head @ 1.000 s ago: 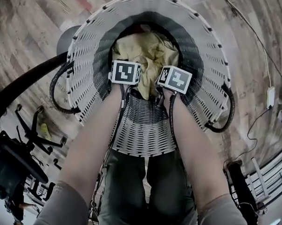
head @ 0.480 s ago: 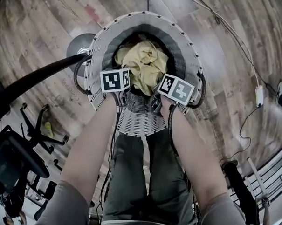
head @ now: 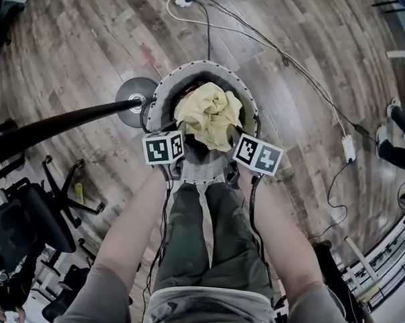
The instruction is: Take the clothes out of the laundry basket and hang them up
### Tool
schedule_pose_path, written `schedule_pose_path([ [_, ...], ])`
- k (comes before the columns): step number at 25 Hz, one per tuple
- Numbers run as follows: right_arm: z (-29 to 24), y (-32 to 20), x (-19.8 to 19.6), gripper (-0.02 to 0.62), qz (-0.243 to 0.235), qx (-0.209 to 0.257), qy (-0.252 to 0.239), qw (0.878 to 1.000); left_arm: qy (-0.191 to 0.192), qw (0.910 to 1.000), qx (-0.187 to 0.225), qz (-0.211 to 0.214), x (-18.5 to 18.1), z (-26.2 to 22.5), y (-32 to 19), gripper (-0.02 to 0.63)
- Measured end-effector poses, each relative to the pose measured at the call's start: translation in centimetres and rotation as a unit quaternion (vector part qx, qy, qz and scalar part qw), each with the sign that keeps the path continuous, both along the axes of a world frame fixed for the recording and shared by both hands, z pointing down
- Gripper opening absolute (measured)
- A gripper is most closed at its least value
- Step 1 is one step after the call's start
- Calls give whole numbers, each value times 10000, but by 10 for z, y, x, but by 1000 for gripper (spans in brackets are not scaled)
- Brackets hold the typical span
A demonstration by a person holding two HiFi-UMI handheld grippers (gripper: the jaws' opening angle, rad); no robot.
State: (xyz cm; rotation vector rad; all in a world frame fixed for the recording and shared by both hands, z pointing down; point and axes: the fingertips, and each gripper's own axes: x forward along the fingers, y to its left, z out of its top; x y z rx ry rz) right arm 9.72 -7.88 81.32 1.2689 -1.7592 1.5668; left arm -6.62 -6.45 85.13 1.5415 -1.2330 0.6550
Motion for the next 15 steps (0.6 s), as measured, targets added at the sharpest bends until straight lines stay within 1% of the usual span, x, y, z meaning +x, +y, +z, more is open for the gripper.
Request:
schedule_pose_path([
  [3, -67, 2, 5, 48, -179, 324, -169, 9992, 60, 9993, 343, 93, 0, -67, 3, 37],
  [7, -155, 15, 11, 48, -486, 761, -382, 9952, 149, 9977, 666, -29, -11, -151, 11, 37],
  [9, -198, 19, 14, 48, -579, 986, -452, 9924, 194, 9964, 828, -19, -16, -192, 14, 35],
  [13, -279, 36, 13, 48, -865, 1373, -456, 9857, 427, 9928, 1099, 209, -20, -268, 32, 37],
  [15, -315, 40, 10, 46, -1046, 1567, -513, 9807, 458, 9912, 1199, 317, -23, -302, 42, 37],
])
